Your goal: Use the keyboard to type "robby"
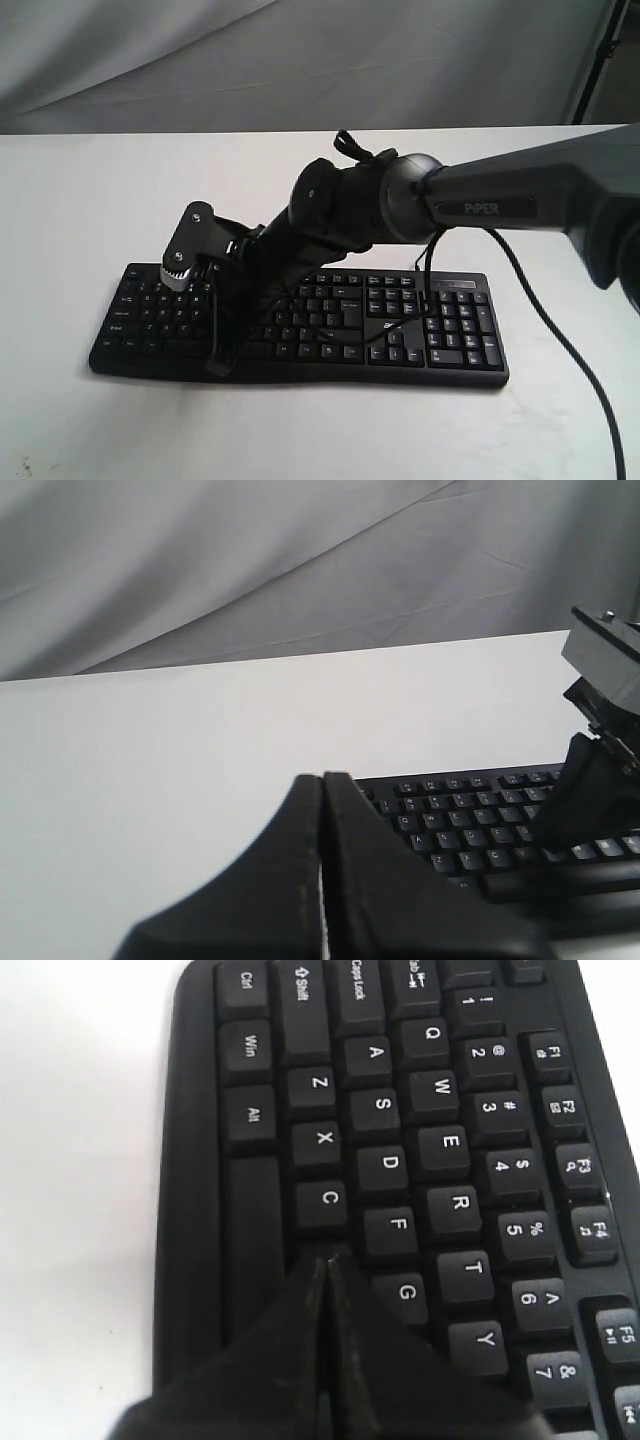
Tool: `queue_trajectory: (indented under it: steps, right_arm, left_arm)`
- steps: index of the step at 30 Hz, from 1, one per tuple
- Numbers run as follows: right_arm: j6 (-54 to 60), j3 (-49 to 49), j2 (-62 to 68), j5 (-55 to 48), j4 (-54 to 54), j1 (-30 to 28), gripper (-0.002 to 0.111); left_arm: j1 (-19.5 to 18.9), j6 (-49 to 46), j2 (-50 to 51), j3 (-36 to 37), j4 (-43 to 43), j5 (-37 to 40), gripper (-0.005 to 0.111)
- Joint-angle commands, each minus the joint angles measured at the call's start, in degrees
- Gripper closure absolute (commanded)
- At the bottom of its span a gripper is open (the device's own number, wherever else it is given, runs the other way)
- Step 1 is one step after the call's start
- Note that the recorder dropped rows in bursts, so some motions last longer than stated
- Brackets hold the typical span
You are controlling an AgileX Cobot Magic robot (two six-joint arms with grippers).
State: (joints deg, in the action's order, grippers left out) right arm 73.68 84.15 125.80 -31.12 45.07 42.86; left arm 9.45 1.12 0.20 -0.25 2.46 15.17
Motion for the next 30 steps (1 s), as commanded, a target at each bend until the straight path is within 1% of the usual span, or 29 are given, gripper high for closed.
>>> queue_trajectory:
  steps: [1,30]
  right_arm:
    - [-1.3,0.3,-0.1,0.0,-1.4,-0.1,0.108]
    - [-1.3,0.3,1.7,1.0,-1.5,-0.1,0.108]
  left_arm:
    - [0.4,0.2,-0.2,0.2,0.3,-0.3,0.107]
    - [0.4,0.2,-0.2,0.2,0.3,-0.3,0.107]
